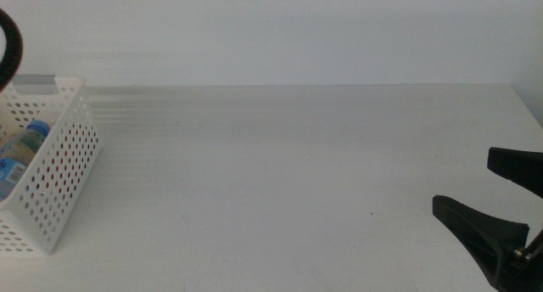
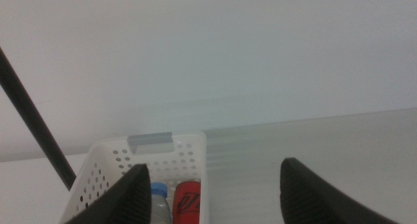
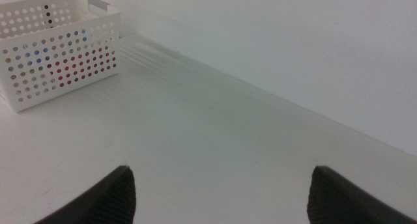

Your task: Use arms to grab the bottles and put them into the dustbin to the left of the table.

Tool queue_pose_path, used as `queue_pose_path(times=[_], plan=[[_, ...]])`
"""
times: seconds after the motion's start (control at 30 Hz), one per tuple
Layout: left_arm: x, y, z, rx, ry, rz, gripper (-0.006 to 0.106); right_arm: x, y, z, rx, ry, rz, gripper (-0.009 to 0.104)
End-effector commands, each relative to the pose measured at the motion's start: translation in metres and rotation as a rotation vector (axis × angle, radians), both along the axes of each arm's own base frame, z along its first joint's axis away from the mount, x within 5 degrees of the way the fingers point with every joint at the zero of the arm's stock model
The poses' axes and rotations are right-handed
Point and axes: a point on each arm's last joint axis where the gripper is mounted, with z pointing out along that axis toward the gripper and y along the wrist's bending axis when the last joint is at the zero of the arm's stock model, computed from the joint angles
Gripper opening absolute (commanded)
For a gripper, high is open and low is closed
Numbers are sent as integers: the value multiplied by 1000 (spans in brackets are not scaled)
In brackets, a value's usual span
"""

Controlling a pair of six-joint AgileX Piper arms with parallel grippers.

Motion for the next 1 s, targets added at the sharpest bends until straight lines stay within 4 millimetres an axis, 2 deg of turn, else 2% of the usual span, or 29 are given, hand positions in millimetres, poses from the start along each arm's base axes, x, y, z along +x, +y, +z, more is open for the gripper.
queue_pose_path(times=[0.0, 0.2, 0.33, 0.47, 0.53, 0.73, 0.87, 0.97], plan=[[-1, -1, 15, -17, -99, -9, 61, -2, -3, 20, 63, -108, -8, 77], [0, -1, 13, -17, -93, -9, 61, -16, -16, 31, 98, -197, -28, 77], [-9, -1, 2, -22, -93, -11, 61, -19, -34, 37, 96, -260, -159, 77], [-25, -3, -22, -89, -111, -30, 61, -29, -58, 44, 107, -343, -366, 77], [-35, -3, -40, -123, -152, -41, 61, -37, -66, 44, 108, -384, -449, 77], [-65, -3, -104, -168, -198, -52, 61, -62, -79, 14, 94, -458, -622, 77], [-74, -2, -138, -168, -192, -51, 61, -68, -80, -10, 118, -455, -657, 77], [-78, -2, -156, -168, -195, -51, 61, -69, -80, -27, 137, -436, -656, 77]])
